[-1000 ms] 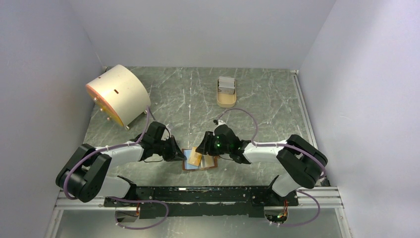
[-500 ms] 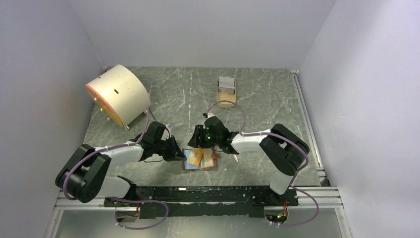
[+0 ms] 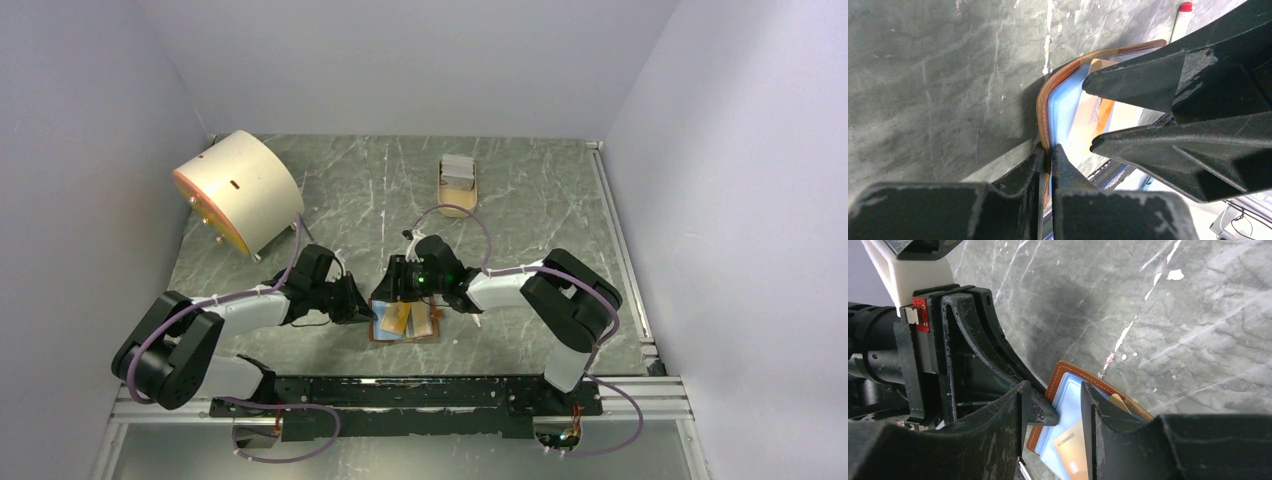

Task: Put the credit cards into the card holder
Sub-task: Insert the credit card into the card holder.

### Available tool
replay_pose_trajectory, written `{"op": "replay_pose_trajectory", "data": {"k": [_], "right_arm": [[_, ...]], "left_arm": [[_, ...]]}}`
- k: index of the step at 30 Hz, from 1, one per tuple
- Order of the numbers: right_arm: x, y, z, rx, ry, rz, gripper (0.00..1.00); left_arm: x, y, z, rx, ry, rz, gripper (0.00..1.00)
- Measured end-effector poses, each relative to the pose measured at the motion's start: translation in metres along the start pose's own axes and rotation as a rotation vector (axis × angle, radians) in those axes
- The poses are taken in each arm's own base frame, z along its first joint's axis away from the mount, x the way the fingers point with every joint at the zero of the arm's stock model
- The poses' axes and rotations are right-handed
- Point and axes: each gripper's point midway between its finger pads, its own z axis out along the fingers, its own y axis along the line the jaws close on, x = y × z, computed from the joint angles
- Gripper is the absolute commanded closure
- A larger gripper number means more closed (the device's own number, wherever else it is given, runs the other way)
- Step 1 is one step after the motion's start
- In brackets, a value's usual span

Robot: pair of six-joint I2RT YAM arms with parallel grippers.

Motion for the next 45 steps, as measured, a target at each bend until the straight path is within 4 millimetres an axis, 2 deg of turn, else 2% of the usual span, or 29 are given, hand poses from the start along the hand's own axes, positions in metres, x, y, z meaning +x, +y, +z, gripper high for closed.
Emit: {"op": "replay_pose_trajectory", "data": {"k": [4, 10, 20, 35, 45], "right_arm": [[0.000, 0.003, -0.001, -0.012, 0.003, -0.002, 0.55], [-0.004, -0.005, -0.007, 0.059, -0.006, -0.018, 0.51], [-0.018, -0.015, 0.001, 0.133, -0.002, -0.094, 0.50], [0.000, -0.018, -0.002, 0.109, 0.061, -0.097, 0.55], [0.006, -0.013, -0.008, 0.068, 0.069, -0.094, 0.53]], "left_arm": [[-0.001, -0.002, -0.001, 0.006, -0.006, 0.003, 0.91], [-0.002, -0.006, -0.004, 0.023, -0.019, 0.012, 0.91], [-0.001, -0.005, -0.003, 0.019, -0.016, 0.011, 0.91], [0.000, -0.007, -0.004, 0.023, -0.015, 0.013, 0.91], [0.002, -0.007, -0.003, 0.024, -0.010, 0.010, 0.91]]}}
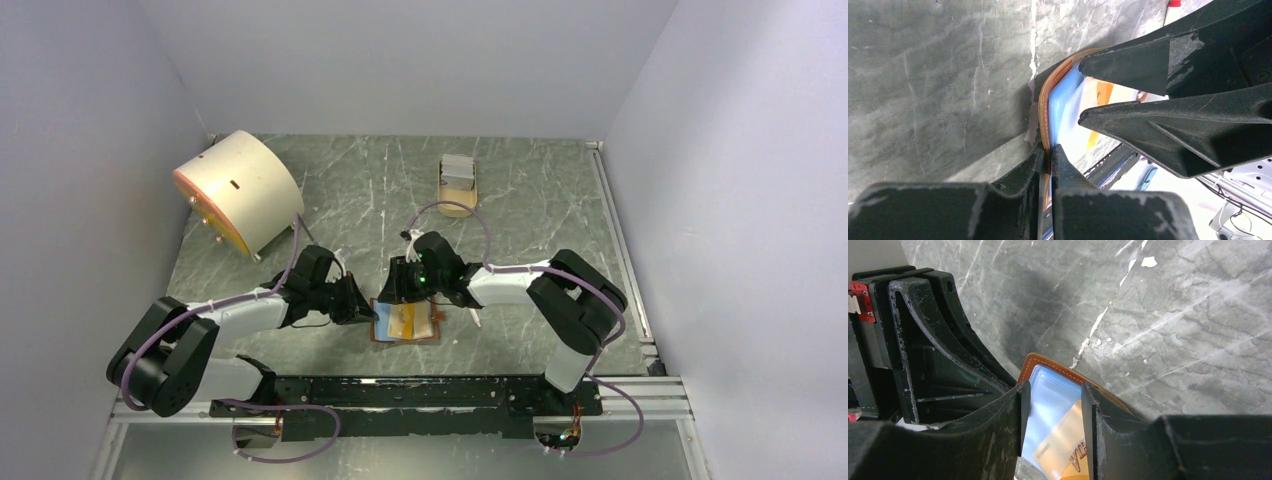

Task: Put the credit cards into the card holder
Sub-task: Insert the credit card into the card holder.

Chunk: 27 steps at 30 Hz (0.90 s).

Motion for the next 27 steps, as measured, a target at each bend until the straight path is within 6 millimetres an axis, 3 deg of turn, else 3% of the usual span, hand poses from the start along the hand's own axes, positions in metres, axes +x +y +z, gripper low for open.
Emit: {"op": "replay_pose_trajectory", "data": {"k": [2, 5, 13, 21, 27], "right_arm": [[0.000, 0.000, 0.000, 0.001, 0.001, 0.002, 0.49], [-0.004, 0.000, -0.005, 0.025, -0.014, 0.020, 0.36], [-0.026, 0.011, -0.047, 0.069, -0.156, 0.108, 0.35], [0.013, -0.010, -0.057, 0.172, -0.122, 0.221, 0.36], [0.018, -0.014, -0.056, 0.210, -0.126, 0.253, 0.37]], "left_arm": [[0.000, 0.000, 0.000, 0.000, 0.001, 0.000, 0.91], [0.001, -0.001, 0.000, 0.001, 0.003, 0.000, 0.91], [0.003, -0.001, 0.001, 0.001, 0.007, 0.004, 0.91], [0.003, -0.002, 0.001, 0.005, 0.006, 0.008, 0.91], [0.003, -0.004, 0.002, 0.013, 0.005, 0.015, 0.91]]}}
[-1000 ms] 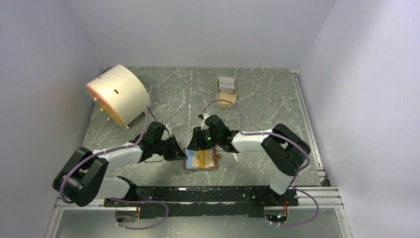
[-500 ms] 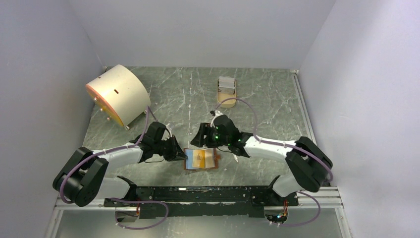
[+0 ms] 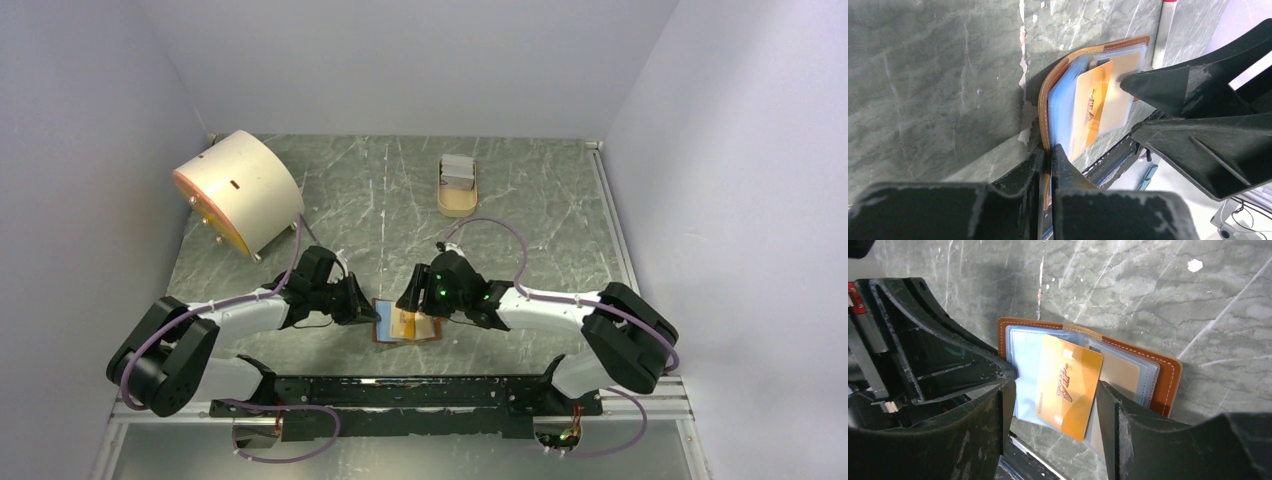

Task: Put the credit cards into the card holder
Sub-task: Insert the credit card into the card holder.

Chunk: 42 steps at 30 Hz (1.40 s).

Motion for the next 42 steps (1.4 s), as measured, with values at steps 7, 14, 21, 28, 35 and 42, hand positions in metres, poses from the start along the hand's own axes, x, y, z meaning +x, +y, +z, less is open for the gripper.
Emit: {"op": "replay_pose_trajectory", "data": {"k": [7, 14, 21, 28, 35, 42], "right_arm": [[0.013, -0.008, 0.011, 0.031, 0.033, 0.019, 0.37], [0.015, 0.006, 0.016, -0.026, 0.035, 0.042, 0.38], [0.019, 0.018, 0.017, -0.105, 0.043, 0.083, 0.39], [0.020, 0.014, 0.015, -0.091, 0.040, 0.091, 0.38], [0.016, 0.006, 0.003, -0.030, 0.008, 0.085, 0.37], [0.028, -0.004, 0.012, 0.018, 0.038, 0.074, 0.37]], "left_arm": [[0.001, 0.001, 0.002, -0.002, 0.005, -0.006, 0.90], [0.001, 0.001, 0.004, 0.002, 0.006, -0.005, 0.85], [0.001, -0.002, 0.005, 0.014, 0.010, 0.003, 0.79], [0.003, -0.004, 0.005, 0.021, 0.013, 0.008, 0.80], [0.002, -0.005, 0.005, 0.022, 0.012, 0.002, 0.91], [0.004, 0.001, 0.009, 0.014, 0.019, -0.003, 0.91]]}}
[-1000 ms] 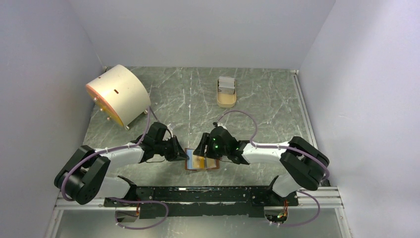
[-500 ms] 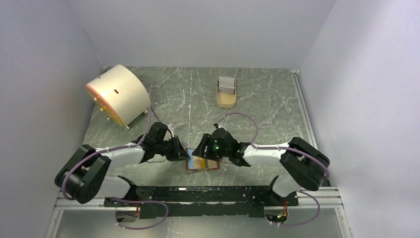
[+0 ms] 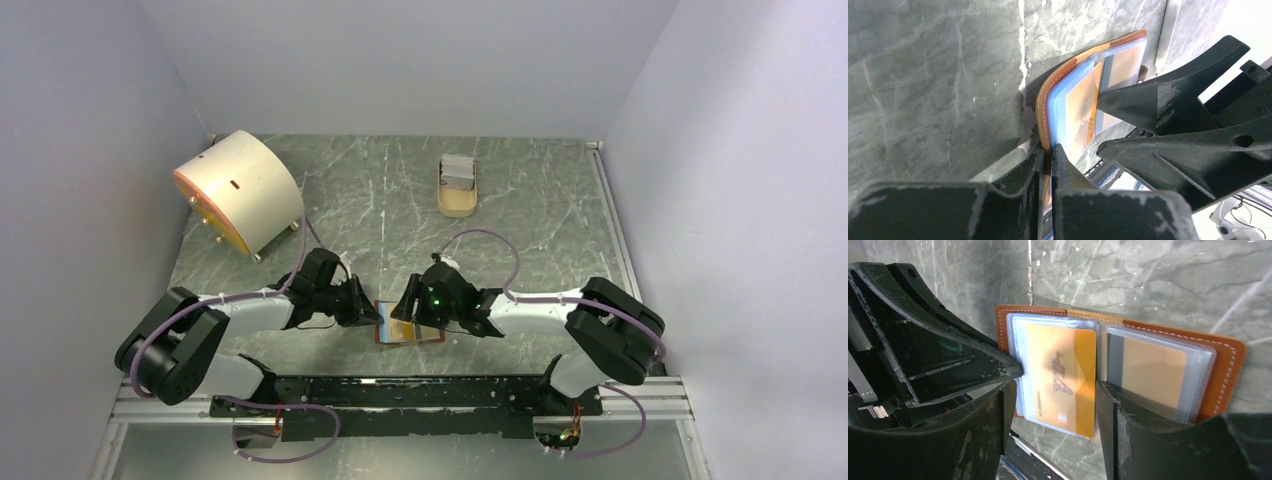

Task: Put the credit cards into the card holder
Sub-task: Insert the credit card into the card holder.

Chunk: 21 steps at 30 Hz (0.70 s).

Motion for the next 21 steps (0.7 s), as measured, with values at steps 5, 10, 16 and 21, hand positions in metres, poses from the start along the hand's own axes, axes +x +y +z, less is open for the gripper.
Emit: {"op": "replay_pose_trajectory", "data": {"k": [5, 10, 16, 21], "right_arm": [[0.004, 0.008, 0.006, -0.017, 0.007, -0.011, 0.38], [0.005, 0.012, 0.008, -0.052, -0.001, 0.007, 0.40], [0.010, 0.016, 0.009, -0.090, 0.012, 0.022, 0.48], [0.012, 0.015, 0.009, -0.106, 0.008, 0.027, 0.57]], "left_arm": [[0.001, 0.002, 0.001, -0.001, 0.002, 0.000, 0.80], [0.001, 0.001, 0.001, 0.006, -0.002, 0.003, 0.72], [0.003, -0.008, -0.004, 0.049, -0.002, 0.013, 0.70], [0.004, -0.009, -0.006, 0.057, -0.002, 0.011, 0.72]]}}
